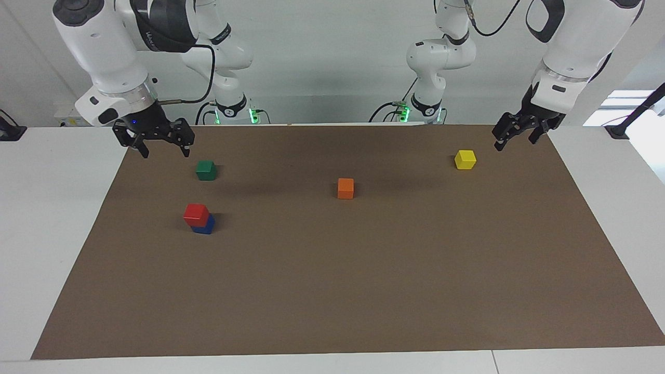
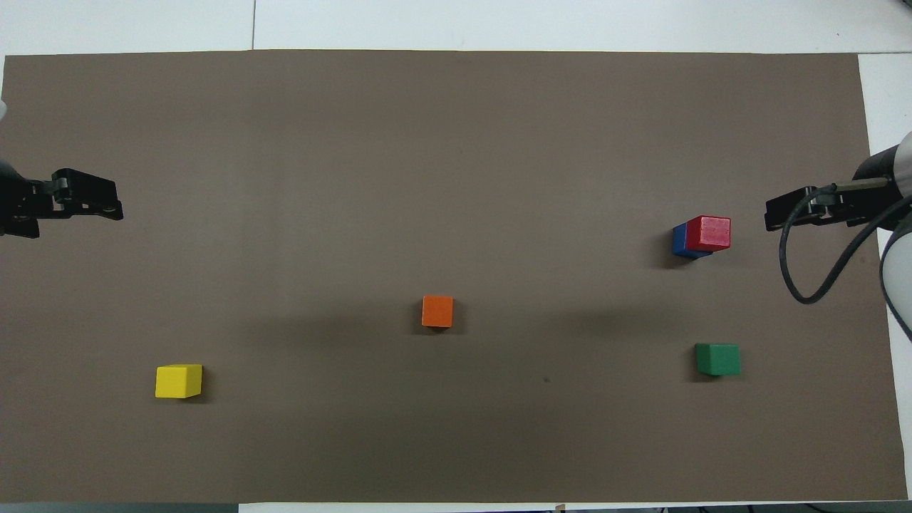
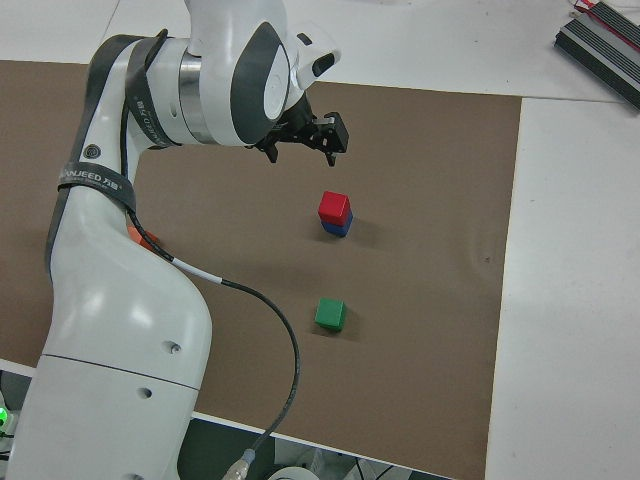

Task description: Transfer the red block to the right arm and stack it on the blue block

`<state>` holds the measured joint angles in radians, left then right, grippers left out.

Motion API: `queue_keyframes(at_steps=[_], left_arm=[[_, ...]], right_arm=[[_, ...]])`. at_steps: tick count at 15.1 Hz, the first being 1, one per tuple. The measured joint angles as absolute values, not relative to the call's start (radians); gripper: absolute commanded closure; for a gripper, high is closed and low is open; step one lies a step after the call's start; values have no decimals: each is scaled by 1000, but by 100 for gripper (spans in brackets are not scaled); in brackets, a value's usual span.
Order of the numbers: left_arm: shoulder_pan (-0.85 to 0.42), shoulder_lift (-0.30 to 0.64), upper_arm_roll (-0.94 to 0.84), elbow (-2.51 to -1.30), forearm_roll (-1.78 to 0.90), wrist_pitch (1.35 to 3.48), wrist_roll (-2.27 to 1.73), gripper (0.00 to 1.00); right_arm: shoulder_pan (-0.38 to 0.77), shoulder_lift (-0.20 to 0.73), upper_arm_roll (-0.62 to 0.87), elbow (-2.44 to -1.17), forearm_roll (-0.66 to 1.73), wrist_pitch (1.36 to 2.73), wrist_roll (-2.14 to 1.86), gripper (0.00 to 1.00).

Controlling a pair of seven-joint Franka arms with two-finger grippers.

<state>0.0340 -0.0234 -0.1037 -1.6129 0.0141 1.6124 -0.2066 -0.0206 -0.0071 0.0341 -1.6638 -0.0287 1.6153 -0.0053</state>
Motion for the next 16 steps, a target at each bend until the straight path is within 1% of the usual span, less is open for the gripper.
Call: queue_keyframes(at_steps=[4,16], left_arm=[[34,-24,-104,-1613,14,1612,-207,0],[34,-24,-104,-1613,14,1612,-207,0]], right_arm=[[-21,-7,34,-1663,-29,1572,-5,0],[-21,-7,33,-1660,-28,1571,-5,0]])
